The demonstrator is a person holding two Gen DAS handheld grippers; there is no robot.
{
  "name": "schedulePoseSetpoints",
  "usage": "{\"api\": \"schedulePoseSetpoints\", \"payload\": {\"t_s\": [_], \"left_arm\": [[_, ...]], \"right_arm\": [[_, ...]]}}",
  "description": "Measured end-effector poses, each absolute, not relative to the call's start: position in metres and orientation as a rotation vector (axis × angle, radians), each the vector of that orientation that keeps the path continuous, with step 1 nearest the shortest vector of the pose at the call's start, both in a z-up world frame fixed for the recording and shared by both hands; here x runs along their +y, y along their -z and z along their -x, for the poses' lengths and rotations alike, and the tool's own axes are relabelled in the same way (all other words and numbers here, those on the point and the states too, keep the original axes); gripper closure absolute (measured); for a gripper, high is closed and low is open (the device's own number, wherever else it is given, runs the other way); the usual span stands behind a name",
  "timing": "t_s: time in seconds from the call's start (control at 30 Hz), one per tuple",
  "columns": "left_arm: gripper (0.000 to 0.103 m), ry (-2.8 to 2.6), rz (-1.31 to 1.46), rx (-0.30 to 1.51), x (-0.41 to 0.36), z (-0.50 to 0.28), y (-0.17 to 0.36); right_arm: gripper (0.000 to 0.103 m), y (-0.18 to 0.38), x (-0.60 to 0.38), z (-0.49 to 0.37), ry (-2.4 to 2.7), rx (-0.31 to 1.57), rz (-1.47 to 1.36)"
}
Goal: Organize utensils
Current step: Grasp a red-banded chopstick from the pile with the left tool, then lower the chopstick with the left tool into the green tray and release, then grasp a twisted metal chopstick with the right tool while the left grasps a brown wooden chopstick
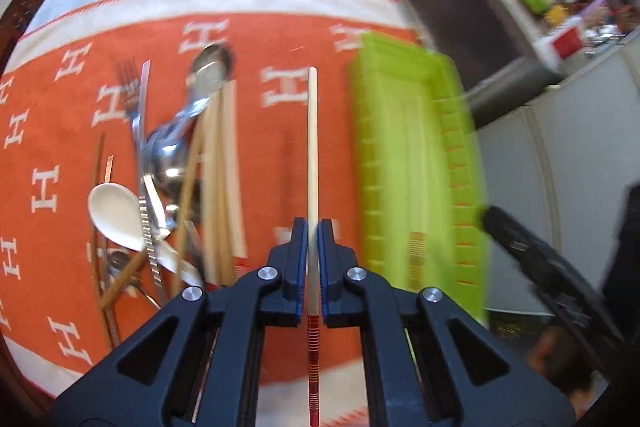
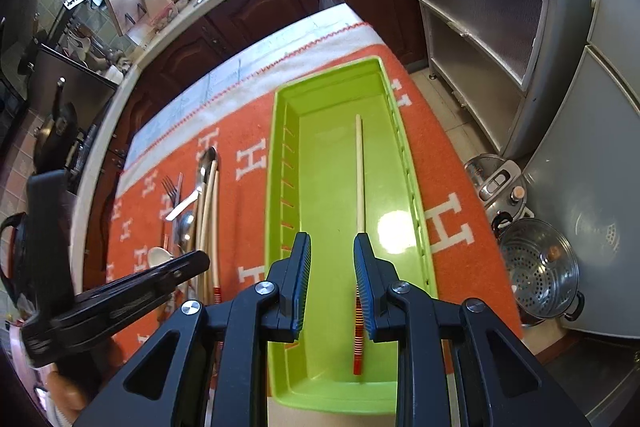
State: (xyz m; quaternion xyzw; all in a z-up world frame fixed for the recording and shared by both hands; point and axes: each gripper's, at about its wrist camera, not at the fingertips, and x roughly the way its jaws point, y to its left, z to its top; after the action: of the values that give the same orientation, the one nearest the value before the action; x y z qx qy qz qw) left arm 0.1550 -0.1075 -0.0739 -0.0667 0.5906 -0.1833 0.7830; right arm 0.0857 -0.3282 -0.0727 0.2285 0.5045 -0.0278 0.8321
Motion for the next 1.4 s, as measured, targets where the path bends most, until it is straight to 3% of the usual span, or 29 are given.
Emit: {"api": "schedulePoseSetpoints", "payload": {"t_s": [0.23,0.43,0.53,0.7,0.83,0.9,0.93,1.07,1.4], "left_arm": [[0.100,0.518,0.189,1.233,-0.159,-0.155,0.031],[0.100,0.520,0.165,1.243,-0.205,-0.178,0.053],[0.100,0.477,0.120,1.220,-0.208,-0.186,0.069],[0.098,0.447,0.045,1.193,-0.197,-0.183,0.075],[0.083,0.428,0.007,1.167,-0.181,-0.178,0.068],[0.066,0.418,-0.005,1.144,-0.169,-0.174,0.061],[0.063,0.408,-0.019,1.121,-0.160,-0.172,0.056],[0.060,0.381,-0.028,1.062,-0.124,-0.165,0.035],[0.059,0.199,-0.036,0.969,-0.003,-0.147,0.006]], "right_arm": [[0.067,0.030,-0.354,-0.085,0.107,0.999,-0.457],[0.060,0.011,-0.373,-0.087,0.151,0.989,-0.421],[0.052,0.009,-0.377,-0.086,0.173,0.998,-0.404],[0.030,0.012,-0.378,-0.082,0.182,0.999,-0.388],[0.029,0.011,-0.373,-0.082,0.177,0.996,-0.372],[0.029,0.013,-0.364,-0.086,0.168,0.991,-0.357],[0.028,0.010,-0.360,-0.085,0.159,0.984,-0.346],[0.023,0.003,-0.337,-0.085,0.132,0.964,-0.300],[0.024,-0.006,-0.249,-0.098,-0.033,0.949,-0.203]]}}
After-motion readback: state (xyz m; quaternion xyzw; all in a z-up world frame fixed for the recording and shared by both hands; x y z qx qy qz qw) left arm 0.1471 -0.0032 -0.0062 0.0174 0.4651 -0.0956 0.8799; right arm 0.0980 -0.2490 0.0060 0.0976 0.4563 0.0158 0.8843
